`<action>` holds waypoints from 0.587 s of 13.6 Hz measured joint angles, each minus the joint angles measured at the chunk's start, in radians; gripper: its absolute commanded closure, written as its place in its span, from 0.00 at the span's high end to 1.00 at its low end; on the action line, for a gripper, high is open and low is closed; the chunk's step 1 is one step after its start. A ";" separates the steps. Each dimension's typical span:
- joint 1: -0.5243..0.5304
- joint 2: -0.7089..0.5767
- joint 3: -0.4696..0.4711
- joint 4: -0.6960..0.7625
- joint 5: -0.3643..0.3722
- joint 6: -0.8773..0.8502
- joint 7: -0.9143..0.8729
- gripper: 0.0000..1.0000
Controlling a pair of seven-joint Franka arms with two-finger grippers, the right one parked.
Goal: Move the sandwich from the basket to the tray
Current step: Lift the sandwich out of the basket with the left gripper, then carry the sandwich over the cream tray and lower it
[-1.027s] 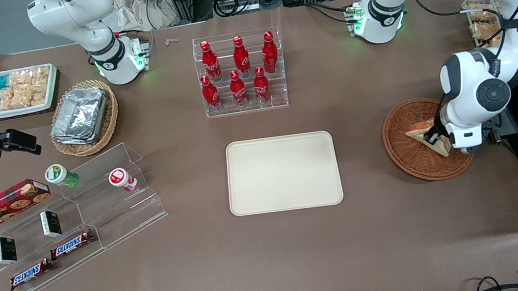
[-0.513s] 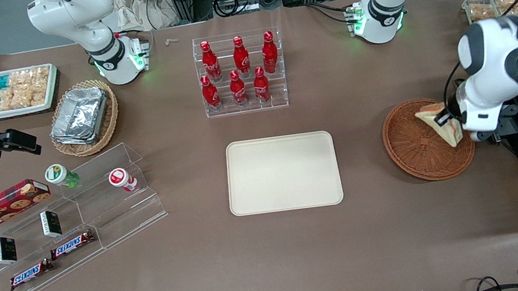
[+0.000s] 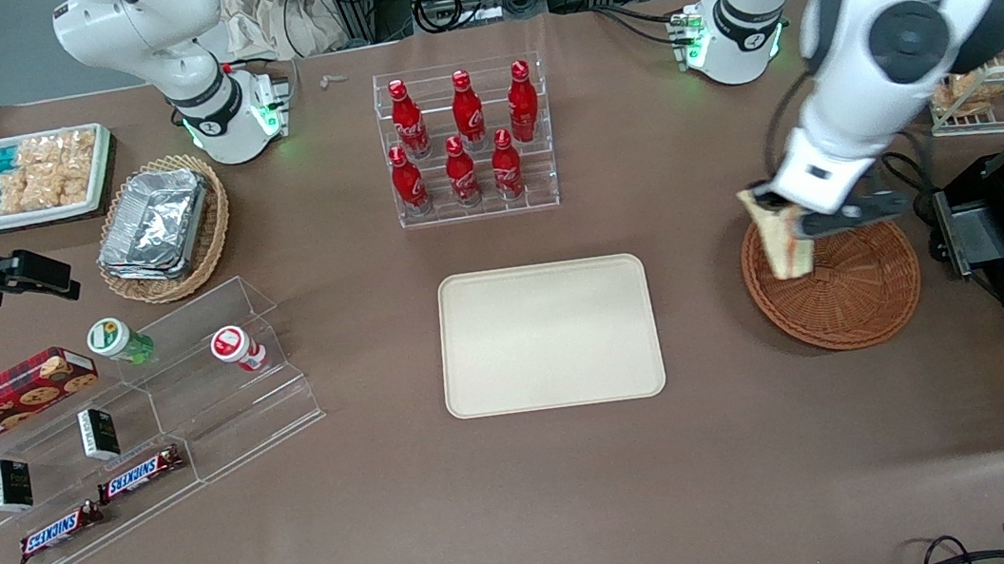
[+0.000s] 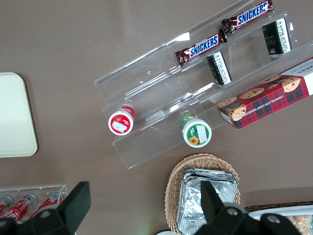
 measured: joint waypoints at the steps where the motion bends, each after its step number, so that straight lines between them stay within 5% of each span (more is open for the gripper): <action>1: -0.001 0.003 -0.045 0.010 -0.021 0.000 -0.009 0.00; 6: 0.000 0.071 -0.192 0.040 -0.021 0.035 -0.038 0.00; 8: 0.000 0.142 -0.230 0.040 0.046 0.080 -0.091 0.00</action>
